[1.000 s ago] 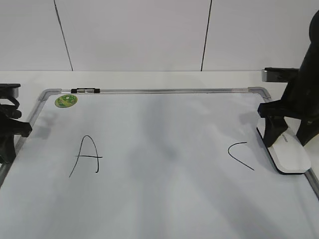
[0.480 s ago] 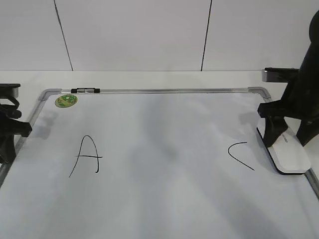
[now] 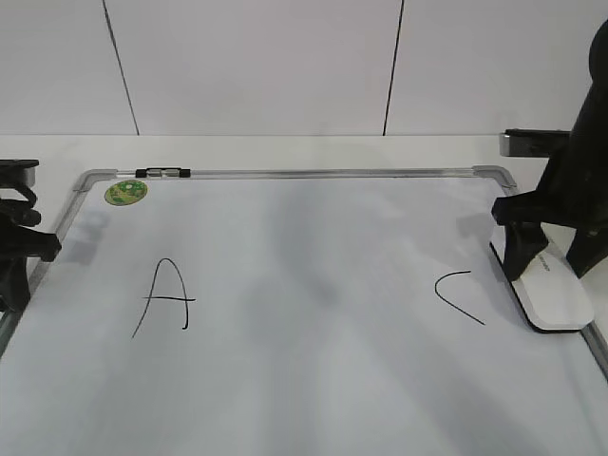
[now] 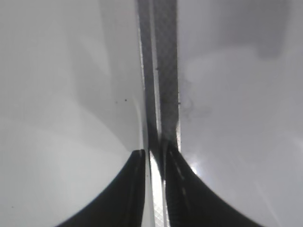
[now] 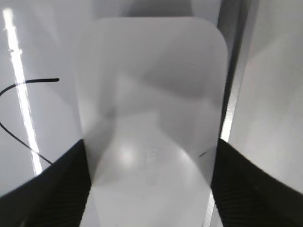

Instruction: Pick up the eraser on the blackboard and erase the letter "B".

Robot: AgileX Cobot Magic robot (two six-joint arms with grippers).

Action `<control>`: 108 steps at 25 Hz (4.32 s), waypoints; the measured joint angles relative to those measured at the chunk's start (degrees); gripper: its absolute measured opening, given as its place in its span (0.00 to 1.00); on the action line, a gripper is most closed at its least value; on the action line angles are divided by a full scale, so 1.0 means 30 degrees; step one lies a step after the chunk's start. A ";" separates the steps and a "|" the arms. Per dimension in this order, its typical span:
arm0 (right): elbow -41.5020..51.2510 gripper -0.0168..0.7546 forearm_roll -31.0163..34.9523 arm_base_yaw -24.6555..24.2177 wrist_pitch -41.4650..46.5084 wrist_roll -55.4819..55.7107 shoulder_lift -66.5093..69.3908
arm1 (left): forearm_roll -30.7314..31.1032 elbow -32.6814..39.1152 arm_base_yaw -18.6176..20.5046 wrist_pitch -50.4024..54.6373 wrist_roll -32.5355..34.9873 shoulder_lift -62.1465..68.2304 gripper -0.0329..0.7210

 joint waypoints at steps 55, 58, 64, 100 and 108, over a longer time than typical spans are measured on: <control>-0.4162 0.78 0.1520 0.0000 0.1393 0.1731 -0.4861 | 0.0000 -0.0556 0.0000 0.1573 0.0000 -0.2820 0.48; -0.3905 0.78 0.1528 0.0000 0.1462 0.1731 -0.6161 | 0.0000 -0.0645 0.0000 0.2840 0.0000 -0.4064 0.46; -0.2398 0.78 0.1712 0.0000 0.1613 0.1731 -0.9502 | 0.0078 -0.0645 0.0000 0.5543 0.0238 -0.5689 0.16; 1.1980 0.78 0.0601 0.0000 0.2211 0.0475 -3.3556 | 0.0856 0.5228 0.0000 0.7015 0.0383 -3.4460 0.09; 1.4337 0.78 0.0419 0.0000 0.2320 -0.0238 -3.6932 | 0.0726 0.5763 0.0000 0.7115 0.0383 -3.5753 0.49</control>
